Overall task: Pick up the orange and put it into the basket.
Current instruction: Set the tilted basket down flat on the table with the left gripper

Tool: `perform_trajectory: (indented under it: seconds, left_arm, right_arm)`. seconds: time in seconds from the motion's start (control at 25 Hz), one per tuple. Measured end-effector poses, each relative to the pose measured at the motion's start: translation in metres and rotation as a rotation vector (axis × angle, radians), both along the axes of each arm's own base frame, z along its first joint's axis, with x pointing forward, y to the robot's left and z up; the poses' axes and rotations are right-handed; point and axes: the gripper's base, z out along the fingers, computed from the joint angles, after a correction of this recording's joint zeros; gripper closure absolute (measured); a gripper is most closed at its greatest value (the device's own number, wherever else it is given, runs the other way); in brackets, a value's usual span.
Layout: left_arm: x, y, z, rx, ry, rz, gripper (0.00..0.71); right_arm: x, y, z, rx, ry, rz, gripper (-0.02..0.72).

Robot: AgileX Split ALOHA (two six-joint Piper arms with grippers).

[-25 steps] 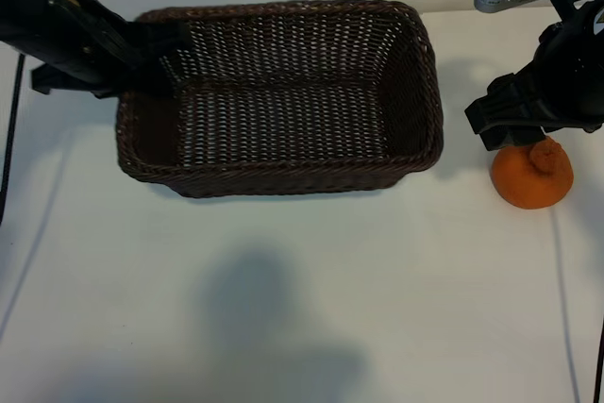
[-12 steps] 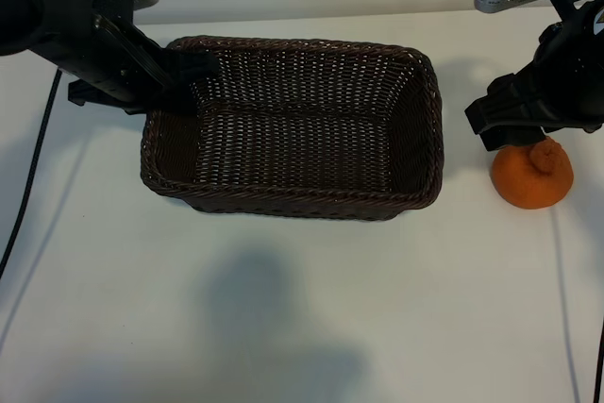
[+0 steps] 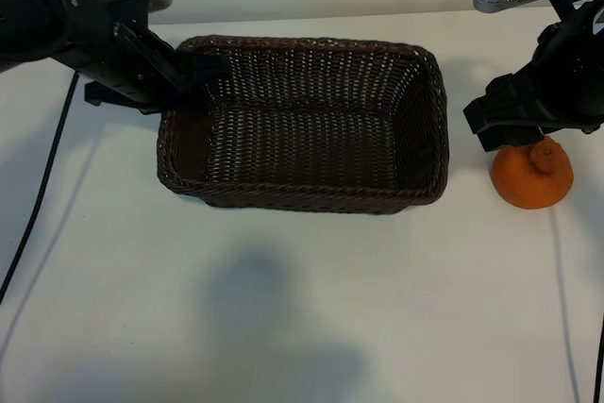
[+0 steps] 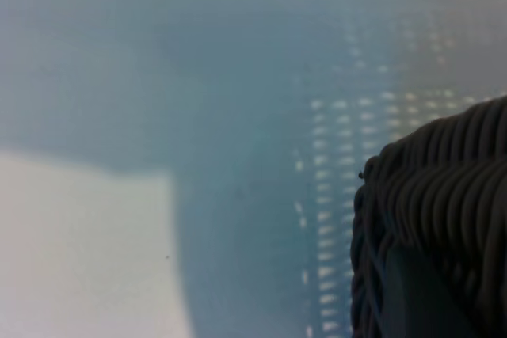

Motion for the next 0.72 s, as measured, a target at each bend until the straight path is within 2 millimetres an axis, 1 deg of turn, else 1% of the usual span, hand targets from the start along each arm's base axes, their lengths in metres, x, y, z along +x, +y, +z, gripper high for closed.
perform_trajectory:
  seconds: [0.16, 0.72]
  left_arm:
    - [0.0014, -0.0017, -0.0070, -0.006, 0.010, -0.009, 0.559]
    - [0.0022, -0.0044, -0.0098, -0.027, 0.008, -0.030, 0.559]
  right_arm:
    - [-0.0003, 0.0000, -0.0001, 0.000, 0.003, 0.000, 0.149]
    - [-0.0004, 0.0002, -0.0001, 0.002, 0.005, 0.000, 0.149]
